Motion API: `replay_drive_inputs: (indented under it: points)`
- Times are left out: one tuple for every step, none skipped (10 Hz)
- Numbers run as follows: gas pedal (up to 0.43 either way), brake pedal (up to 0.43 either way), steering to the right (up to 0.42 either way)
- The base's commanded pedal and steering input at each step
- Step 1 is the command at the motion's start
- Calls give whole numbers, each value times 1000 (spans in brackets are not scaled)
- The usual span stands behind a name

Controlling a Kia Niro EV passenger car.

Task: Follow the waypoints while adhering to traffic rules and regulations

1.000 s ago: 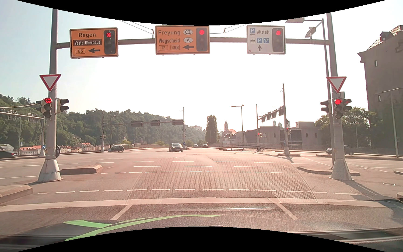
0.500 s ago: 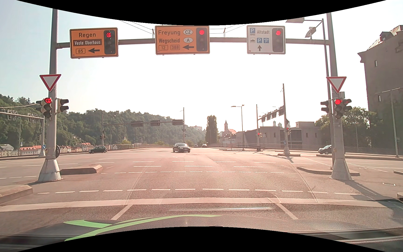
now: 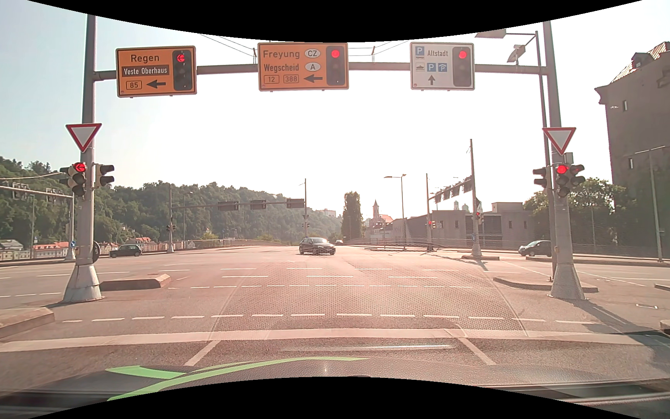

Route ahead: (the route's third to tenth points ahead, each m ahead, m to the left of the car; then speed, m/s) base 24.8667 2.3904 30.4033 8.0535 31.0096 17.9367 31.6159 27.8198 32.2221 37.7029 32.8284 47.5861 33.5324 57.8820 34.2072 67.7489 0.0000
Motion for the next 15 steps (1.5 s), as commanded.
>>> replay_drive_inputs:
  points:
    - [0,311,-3]
    - [0,311,-2]
    - [0,311,-2]
    - [0,311,-2]
    - [0,311,-2]
    - [0,311,-2]
    - [0,311,-2]
    - [0,311,-2]
    - [0,311,-2]
    - [0,311,-2]
    - [0,311,-2]
    - [0,311,-2]
    - [0,311,-3]
    - [0,311,-2]
    - [0,311,-2]
